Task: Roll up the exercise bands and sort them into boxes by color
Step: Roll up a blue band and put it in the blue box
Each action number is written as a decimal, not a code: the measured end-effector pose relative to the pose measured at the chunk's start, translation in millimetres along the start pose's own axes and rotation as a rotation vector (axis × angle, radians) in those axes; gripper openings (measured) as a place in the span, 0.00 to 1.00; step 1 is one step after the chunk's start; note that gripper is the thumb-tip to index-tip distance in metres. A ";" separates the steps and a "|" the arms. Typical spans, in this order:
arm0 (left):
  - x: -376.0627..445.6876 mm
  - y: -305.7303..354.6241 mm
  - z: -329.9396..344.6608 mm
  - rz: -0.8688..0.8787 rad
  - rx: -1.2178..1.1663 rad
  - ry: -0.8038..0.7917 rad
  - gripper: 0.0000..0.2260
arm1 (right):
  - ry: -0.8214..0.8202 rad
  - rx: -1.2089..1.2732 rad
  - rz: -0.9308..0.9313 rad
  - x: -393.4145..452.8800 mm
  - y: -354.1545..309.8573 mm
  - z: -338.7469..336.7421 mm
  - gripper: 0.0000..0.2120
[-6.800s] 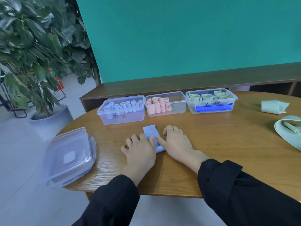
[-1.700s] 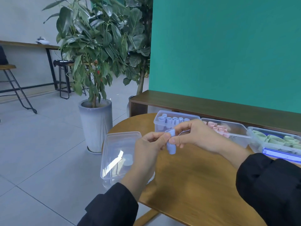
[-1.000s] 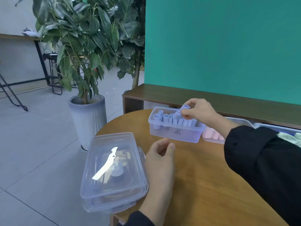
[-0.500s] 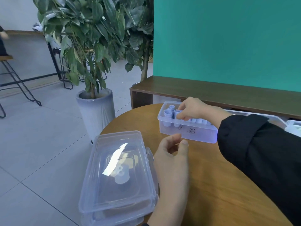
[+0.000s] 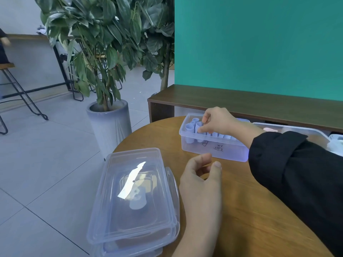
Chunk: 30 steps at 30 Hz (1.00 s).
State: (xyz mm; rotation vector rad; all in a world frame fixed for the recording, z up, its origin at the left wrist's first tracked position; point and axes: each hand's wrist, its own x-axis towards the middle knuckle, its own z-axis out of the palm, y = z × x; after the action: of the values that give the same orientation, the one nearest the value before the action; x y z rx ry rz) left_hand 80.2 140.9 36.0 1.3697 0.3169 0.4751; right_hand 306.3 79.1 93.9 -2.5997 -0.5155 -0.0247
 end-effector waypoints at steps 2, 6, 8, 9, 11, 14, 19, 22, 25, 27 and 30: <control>-0.2 0.3 -0.3 -0.001 0.002 0.002 0.07 | 0.003 0.006 0.001 -1.6 0.0 -0.1 0.14; -0.3 0.6 -0.4 0.009 0.008 -0.003 0.07 | -0.016 0.003 0.003 -2.5 0.4 -3.9 0.16; -0.4 0.6 -0.4 0.007 0.005 -0.007 0.07 | -0.032 -0.007 0.000 -3.5 1.5 -6.3 0.17; -0.3 0.3 -0.5 0.006 0.004 -0.007 0.07 | -0.039 -0.009 -0.001 -4.2 2.4 -7.3 0.17; 0.1 -0.2 -0.5 0.008 0.002 -0.003 0.07 | -0.051 -0.024 0.000 -5.7 4.4 -8.6 0.17; 0.7 -1.2 -0.3 0.015 0.004 -0.004 0.07 | -0.062 -0.033 0.006 -6.6 8.1 -9.2 0.17; 2.0 -3.0 0.8 0.010 -0.012 -0.013 0.07 | -0.065 -0.010 0.010 -11.0 10.7 -14.0 0.18; 3.0 -3.8 2.1 0.007 -0.025 -0.012 0.07 | -0.036 0.014 0.016 -17.7 13.0 -20.9 0.19; 0.9 -3.8 3.9 0.003 -0.027 -0.003 0.07 | 0.010 0.042 0.025 -29.3 18.5 -31.5 0.18; -2.1 -2.4 5.4 0.007 -0.026 0.001 0.07 | 0.049 0.072 0.025 -41.1 22.9 -41.1 0.17; -9.9 1.0 7.4 0.013 -0.012 -0.015 0.07 | 0.120 0.114 0.023 -67.3 29.5 -57.0 0.15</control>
State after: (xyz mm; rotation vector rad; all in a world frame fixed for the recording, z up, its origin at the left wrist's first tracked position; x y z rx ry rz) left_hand 75.0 129.7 37.7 1.3632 0.2931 0.4765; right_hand 258.8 4.7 123.3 -2.4749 -0.4317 -0.1385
